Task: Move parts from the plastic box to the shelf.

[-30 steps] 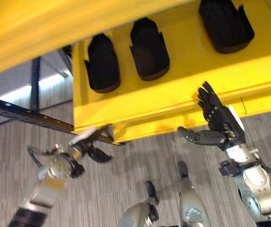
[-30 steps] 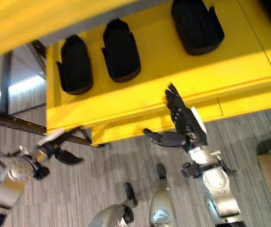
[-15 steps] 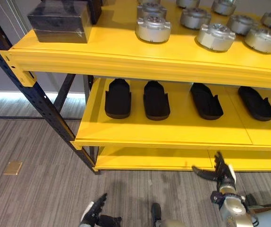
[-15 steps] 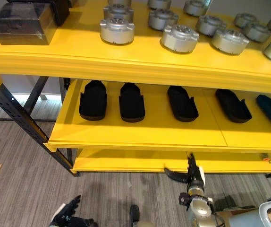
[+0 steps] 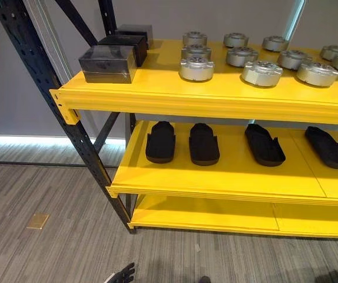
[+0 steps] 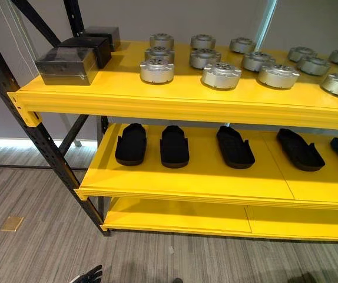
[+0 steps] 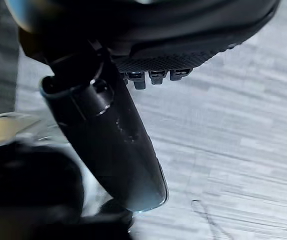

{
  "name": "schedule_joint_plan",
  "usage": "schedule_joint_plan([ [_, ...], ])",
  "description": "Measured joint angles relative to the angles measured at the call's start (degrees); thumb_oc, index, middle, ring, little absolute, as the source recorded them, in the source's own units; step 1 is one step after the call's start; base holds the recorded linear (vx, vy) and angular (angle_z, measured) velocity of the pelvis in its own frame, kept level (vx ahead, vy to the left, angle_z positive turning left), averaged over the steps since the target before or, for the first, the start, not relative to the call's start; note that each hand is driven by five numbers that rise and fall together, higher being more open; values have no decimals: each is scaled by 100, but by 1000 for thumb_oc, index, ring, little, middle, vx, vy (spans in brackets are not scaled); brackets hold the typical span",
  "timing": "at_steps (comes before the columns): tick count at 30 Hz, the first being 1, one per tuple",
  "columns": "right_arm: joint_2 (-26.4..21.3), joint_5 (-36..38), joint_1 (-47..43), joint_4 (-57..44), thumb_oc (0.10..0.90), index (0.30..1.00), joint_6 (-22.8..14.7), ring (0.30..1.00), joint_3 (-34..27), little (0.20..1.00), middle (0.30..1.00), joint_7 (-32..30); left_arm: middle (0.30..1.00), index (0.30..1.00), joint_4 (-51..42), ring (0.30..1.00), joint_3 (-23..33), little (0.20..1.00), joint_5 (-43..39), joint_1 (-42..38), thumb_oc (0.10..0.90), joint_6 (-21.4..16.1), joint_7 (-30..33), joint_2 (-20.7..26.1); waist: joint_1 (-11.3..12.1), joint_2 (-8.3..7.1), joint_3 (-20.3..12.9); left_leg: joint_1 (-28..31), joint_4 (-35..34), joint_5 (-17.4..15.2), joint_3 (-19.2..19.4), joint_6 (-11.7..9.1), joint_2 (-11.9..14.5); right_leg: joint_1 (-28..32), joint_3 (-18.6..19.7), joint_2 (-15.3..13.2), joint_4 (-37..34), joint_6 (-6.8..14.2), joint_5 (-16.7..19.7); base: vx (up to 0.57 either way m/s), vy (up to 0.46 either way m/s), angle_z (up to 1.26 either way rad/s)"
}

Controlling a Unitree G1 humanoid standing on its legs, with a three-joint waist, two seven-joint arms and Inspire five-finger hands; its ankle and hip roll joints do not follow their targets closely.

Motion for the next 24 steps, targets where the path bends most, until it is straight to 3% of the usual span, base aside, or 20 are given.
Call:
schedule_joint_plan([
  [2, -17, 5, -75, 13, 900, 1000, -135, 1000, 147, 1000, 1000, 47, 1000, 1000, -33, 1000, -1, 1000, -444, -89, 900, 232, -337, -14, 18, -84, -46, -10, 0, 28, 10, 38, 13, -1, -22, -2, 0, 5, -3, 9, -44, 2],
  [6, -11, 238, -74, 9, 900, 1000, -294, 1000, 167, 1000, 1000, -339, 1000, 1000, -67, 1000, -1, 1000, -827, -182, 900, 546, -330, -85, -3, -105, -57, 15, 0, 24, 37, 36, 34, 39, -58, 11, 0, 6, 3, 5, -12, 0],
  [11, -46, 502, 17, 7, 900, 1000, -518, 1000, 142, 1000, 1000, -596, 1000, 1000, 56, 1000, -38, 1000, -824, -270, 900, 531, -287, -228, -26, -91, -58, 80, 4, 15, 102, 32, 49, 49, -27, 33, 1, -16, 23, 25, -13, -5],
  [21, -88, 910, 117, 123, 900, 1000, -442, 1000, -20, 1000, 1000, -313, 1000, 1000, 298, 1000, -38, 1000, -832, -301, 900, 301, -111, -252, -24, -40, -52, 187, 0, -23, 119, 5, 66, 146, -12, 49, 0, -27, 8, 19, -4, -1],
  [23, -143, 960, 209, -164, 900, 1000, -504, 1000, 69, 1000, 1000, -287, 1000, 1000, -208, 1000, -53, 1000, -973, -144, 900, 200, -275, -216, -24, -42, -47, 173, 0, -9, 135, 9, 65, 101, -12, 48, 0, -26, 7, -34, 24, -3],
  [24, -356, 946, 653, -1293, 900, 1000, -335, 1000, 343, 1000, 1000, -360, 1000, 1000, -1426, 1000, -77, 1000, -1233, 211, 900, 319, -338, -191, -16, -34, -2, 148, -1, 6, 137, 11, 64, 107, -9, 46, 0, -24, 13, -64, 25, 4],
])
